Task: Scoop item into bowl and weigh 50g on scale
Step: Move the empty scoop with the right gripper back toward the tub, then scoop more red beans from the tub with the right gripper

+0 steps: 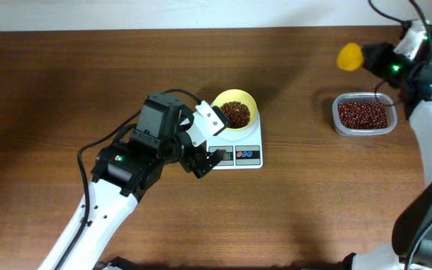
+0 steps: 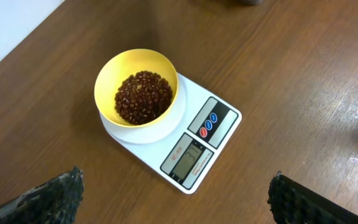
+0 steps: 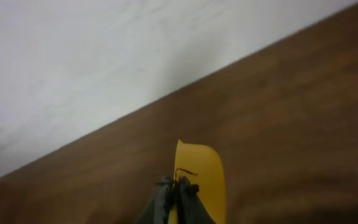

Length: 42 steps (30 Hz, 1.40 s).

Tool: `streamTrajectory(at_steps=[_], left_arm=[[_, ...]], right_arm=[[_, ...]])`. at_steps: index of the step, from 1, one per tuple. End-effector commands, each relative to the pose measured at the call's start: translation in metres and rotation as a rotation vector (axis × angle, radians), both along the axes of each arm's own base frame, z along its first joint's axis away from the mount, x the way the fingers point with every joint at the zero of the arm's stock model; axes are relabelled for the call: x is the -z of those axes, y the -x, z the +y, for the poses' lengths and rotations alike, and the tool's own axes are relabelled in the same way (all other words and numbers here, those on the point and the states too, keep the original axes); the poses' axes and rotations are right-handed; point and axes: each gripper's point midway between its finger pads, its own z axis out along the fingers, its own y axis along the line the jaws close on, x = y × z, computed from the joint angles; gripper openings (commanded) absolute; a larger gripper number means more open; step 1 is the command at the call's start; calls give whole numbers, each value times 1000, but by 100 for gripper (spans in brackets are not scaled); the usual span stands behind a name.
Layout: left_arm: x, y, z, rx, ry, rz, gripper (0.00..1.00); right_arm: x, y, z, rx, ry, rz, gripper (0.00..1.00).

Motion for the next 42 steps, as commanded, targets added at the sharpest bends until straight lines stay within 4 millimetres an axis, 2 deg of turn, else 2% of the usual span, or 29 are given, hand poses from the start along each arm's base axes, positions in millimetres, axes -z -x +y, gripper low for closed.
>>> streamTrajectory(at_steps=[1, 4, 9, 11, 17, 24, 28, 34, 36, 42], left_arm=[[-1, 3, -1, 16, 4, -4, 99], [-1, 3, -1, 16, 4, -4, 99], [-1, 3, -1, 16, 4, -4, 99], [-1, 3, -1, 16, 4, -4, 99], [-1, 3, -1, 16, 4, -4, 99], [-1, 3, -1, 16, 4, -4, 99], [-1, 3, -1, 16, 4, -4, 99], [-1, 3, -1, 16, 4, -4, 99], [-1, 3, -1, 16, 4, -4, 99], [-1, 3, -1, 16, 4, -4, 99]], right_arm=[[-13, 24, -31, 61, 228, 23, 4], [27, 52, -47, 81, 361, 227, 4], [66, 90, -62, 121, 429, 466, 4], [75, 92, -61, 112, 421, 494, 4], [109, 82, -58, 93, 387, 545, 4], [143, 71, -31, 7, 363, 579, 4], [145, 66, -12, -54, 308, 556, 4], [143, 65, -9, -77, 260, 540, 4], [142, 67, -12, -77, 235, 537, 4], [143, 81, -39, -20, 208, 578, 4]])
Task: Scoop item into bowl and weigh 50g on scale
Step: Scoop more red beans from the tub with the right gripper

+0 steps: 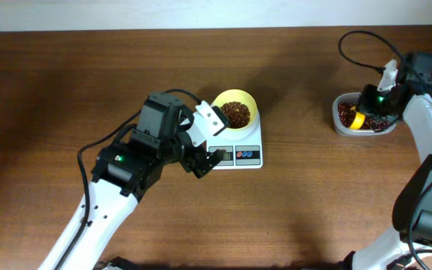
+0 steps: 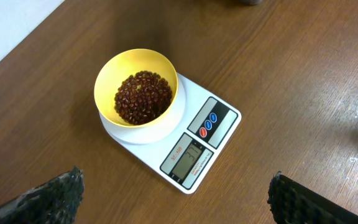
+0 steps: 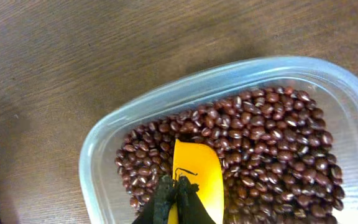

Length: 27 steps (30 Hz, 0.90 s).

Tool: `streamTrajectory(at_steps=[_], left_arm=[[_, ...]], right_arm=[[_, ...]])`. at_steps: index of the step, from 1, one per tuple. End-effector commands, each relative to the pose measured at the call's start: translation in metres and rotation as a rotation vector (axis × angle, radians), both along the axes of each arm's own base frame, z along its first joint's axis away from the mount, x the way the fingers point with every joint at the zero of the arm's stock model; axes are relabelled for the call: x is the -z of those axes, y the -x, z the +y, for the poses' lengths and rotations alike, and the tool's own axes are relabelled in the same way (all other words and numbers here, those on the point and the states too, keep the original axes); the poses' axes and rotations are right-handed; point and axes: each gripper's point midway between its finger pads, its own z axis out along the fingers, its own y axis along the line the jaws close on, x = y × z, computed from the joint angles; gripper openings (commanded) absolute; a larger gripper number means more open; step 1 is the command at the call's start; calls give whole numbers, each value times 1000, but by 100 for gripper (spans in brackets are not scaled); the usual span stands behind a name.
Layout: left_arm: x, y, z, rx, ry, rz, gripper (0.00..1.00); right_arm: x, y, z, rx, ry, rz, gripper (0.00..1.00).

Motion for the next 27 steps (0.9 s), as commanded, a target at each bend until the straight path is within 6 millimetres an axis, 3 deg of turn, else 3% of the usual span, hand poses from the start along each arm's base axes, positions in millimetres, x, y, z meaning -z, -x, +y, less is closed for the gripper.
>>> streamTrajectory(at_steps=[1, 6, 12, 17, 21, 27], left_arm=[[-1, 3, -1, 16, 4, -4, 99], [-1, 3, -1, 16, 4, -4, 99], [-1, 3, -1, 16, 4, -4, 99], [-1, 3, -1, 16, 4, -4, 99], [-1, 3, -1, 16, 4, -4, 99], [-1, 3, -1, 16, 4, -4, 98]], right_arm=[[-2, 5, -10, 27, -9, 6, 4], [-26, 4, -15, 29, 17, -50, 4], [-32, 6, -28, 60, 16, -65, 4], [-47, 7, -23, 31, -218, -157, 4], [-63, 11, -30, 28, -363, -231, 4], [-72, 12, -28, 12, -429, -267, 4]])
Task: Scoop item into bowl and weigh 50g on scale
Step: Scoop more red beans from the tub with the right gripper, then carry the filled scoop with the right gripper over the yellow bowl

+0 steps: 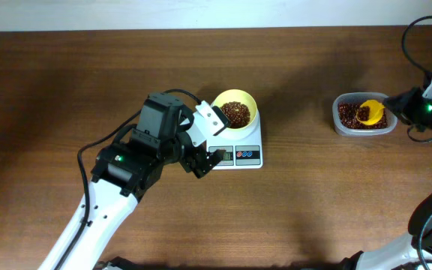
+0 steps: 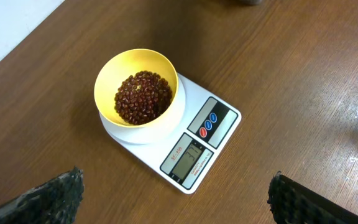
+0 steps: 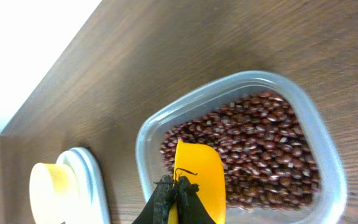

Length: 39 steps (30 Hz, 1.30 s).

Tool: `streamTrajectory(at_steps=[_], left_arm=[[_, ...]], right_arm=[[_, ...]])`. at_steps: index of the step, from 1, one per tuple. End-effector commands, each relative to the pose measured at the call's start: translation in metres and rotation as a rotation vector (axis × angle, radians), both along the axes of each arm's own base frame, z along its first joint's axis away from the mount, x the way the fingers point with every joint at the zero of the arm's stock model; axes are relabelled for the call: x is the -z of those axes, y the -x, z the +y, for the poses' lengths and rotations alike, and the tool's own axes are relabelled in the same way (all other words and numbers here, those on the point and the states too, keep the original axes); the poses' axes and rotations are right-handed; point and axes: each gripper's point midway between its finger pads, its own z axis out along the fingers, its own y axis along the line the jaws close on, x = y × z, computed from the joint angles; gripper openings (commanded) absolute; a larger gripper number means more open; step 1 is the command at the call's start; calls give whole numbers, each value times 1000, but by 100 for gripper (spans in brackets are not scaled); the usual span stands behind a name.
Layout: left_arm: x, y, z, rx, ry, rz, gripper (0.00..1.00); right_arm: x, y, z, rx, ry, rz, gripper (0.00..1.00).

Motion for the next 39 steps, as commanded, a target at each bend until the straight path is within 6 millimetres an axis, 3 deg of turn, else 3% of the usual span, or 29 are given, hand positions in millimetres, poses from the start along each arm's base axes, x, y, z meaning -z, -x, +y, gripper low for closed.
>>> streamTrajectory(at_steps=[1, 12, 21, 24, 29, 39], left_arm=[[-1, 3, -1, 16, 4, -4, 99], [-1, 3, -1, 16, 4, -4, 99], [-1, 3, -1, 16, 4, -4, 99], [-1, 3, -1, 16, 4, -4, 99], [-1, 3, -1, 16, 4, -4, 99], [-1, 3, -1, 16, 4, -4, 99]], right_arm=[[-25, -3, 11, -42, -47, -80, 4], [-47, -7, 42, -137, -191, -164, 4], [-74, -52, 127, -297, -184, -294, 4], [-74, -54, 153, -321, -221, -268, 4], [-71, -53, 177, -309, -295, -195, 4], [-97, -58, 238, -444, -339, -294, 4]])
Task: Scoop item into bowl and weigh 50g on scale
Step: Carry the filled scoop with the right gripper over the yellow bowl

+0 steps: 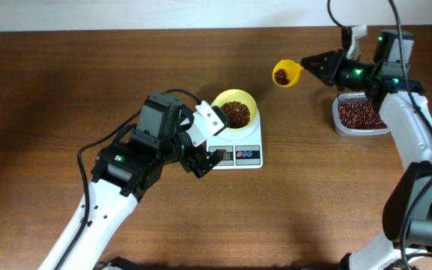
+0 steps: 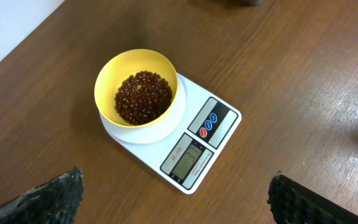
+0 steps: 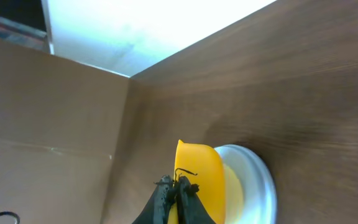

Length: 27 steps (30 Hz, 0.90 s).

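A yellow bowl (image 1: 235,112) holding red beans sits on the white scale (image 1: 242,154); the left wrist view shows the bowl (image 2: 139,93) and the scale (image 2: 197,146) from above. My right gripper (image 1: 312,64) is shut on the handle of a yellow scoop (image 1: 284,73) loaded with beans, held in the air between the bowl and the clear bean container (image 1: 361,115). In the right wrist view the scoop (image 3: 199,177) fills the lower middle, the scale (image 3: 253,186) behind it. My left gripper (image 2: 176,199) hangs open just in front of the scale, holding nothing.
The left arm (image 1: 137,161) lies over the table left of the scale. The back edge of the table meets a white wall (image 1: 201,11). A cardboard panel (image 3: 48,124) stands at the table's left end.
My right gripper has lifted the scoop out of the bean container and carried it left, now loaded with beans, to a spot above the table right of the bowl. The left arm has not moved.
The right gripper first held the scoop high behind the bean container. Then the scoop was down in the beans, at first at the left side, then in the middle. Now it is out, loaded, and near the bowl. The left gripper stayed open by the scale throughout.
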Tool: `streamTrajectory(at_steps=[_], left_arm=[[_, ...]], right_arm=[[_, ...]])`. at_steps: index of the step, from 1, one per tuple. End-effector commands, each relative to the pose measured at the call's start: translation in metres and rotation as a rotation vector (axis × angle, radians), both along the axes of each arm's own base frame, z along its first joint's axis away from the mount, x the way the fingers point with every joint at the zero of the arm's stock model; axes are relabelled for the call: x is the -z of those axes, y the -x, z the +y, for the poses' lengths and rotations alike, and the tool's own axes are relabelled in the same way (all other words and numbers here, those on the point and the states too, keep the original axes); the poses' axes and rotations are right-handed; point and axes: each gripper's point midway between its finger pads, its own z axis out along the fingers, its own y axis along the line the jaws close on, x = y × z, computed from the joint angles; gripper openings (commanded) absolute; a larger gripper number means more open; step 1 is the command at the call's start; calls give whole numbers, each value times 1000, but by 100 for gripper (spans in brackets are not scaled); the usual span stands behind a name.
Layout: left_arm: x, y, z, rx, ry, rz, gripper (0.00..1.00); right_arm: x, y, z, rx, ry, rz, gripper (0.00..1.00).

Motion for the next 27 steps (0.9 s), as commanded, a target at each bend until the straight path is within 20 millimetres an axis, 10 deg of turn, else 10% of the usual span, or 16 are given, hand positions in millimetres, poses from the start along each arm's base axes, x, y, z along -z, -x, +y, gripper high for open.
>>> streamTrajectory(at_steps=[1, 12, 27], left_arm=[[-1, 3, -1, 16, 4, -4, 99], [-1, 3, -1, 16, 4, -4, 99], [-1, 3, -1, 16, 4, -4, 99]], right_arm=[[-17, 6, 28, -68, -18, -43, 4], [-8, 10, 78, -96, 41, -33, 4], [23, 21, 97, -180, 268, -138, 4]])
